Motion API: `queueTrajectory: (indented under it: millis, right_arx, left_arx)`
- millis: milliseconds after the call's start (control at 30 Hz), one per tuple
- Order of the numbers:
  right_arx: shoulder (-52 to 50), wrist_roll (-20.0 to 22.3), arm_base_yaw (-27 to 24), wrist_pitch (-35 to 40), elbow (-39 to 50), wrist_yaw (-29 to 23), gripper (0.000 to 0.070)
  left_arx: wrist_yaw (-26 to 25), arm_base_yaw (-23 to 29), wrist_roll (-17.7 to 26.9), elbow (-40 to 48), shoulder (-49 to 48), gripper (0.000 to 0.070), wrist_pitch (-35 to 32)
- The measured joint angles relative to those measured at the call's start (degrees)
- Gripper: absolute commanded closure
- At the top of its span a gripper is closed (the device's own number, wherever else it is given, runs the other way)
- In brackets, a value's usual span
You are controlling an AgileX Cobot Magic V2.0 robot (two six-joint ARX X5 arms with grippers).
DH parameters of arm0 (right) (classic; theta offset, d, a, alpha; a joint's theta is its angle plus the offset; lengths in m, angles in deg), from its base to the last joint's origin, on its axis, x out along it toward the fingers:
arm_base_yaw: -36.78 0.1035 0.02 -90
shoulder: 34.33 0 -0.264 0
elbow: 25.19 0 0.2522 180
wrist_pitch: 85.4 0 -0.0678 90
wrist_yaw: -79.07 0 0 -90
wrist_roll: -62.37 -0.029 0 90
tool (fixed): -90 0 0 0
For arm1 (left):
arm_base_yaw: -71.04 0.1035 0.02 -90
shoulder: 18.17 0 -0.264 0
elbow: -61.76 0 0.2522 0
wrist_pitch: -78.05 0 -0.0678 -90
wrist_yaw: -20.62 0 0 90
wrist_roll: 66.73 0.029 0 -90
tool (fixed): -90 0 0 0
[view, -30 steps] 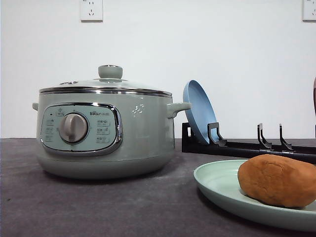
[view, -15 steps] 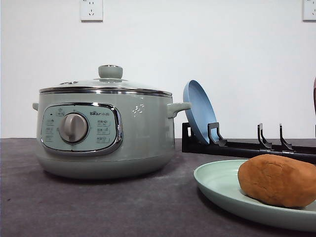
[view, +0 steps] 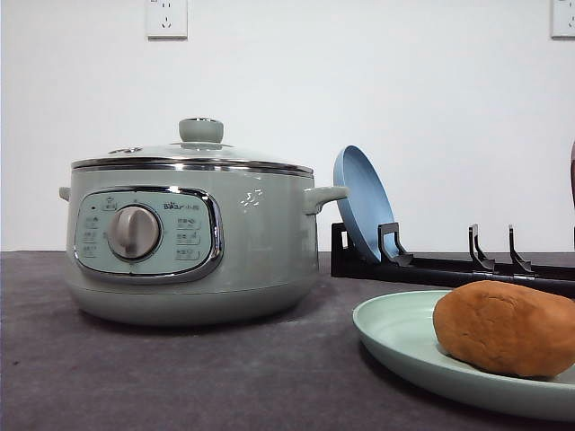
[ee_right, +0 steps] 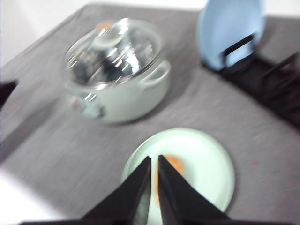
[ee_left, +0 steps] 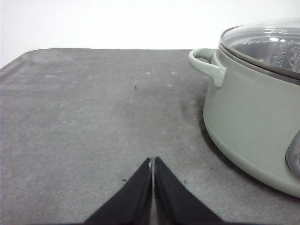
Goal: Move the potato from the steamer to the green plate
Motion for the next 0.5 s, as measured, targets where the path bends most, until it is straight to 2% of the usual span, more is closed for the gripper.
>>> queueTrajectory:
  millis: [100, 333, 500]
  right_arx:
    - [-3.59, 1.52, -5.1, 7.53, 4.16, -0.9, 0.0687]
    - [-11.66, 10.15, -17.11, 30.83, 25.62, -0.41, 0.0687]
    - [-15.76, 11.63, -21.99, 39.96, 40.14, -0.62, 0.0687]
  left_arx:
    - [0.0, 0.0, 0.0, 0.0, 0.0, 0.07, 0.0]
    - [0.0, 0.0, 0.0, 0.0, 0.0, 0.07, 0.0]
    - [0.0, 0.0, 0.0, 0.0, 0.0, 0.07, 0.0]
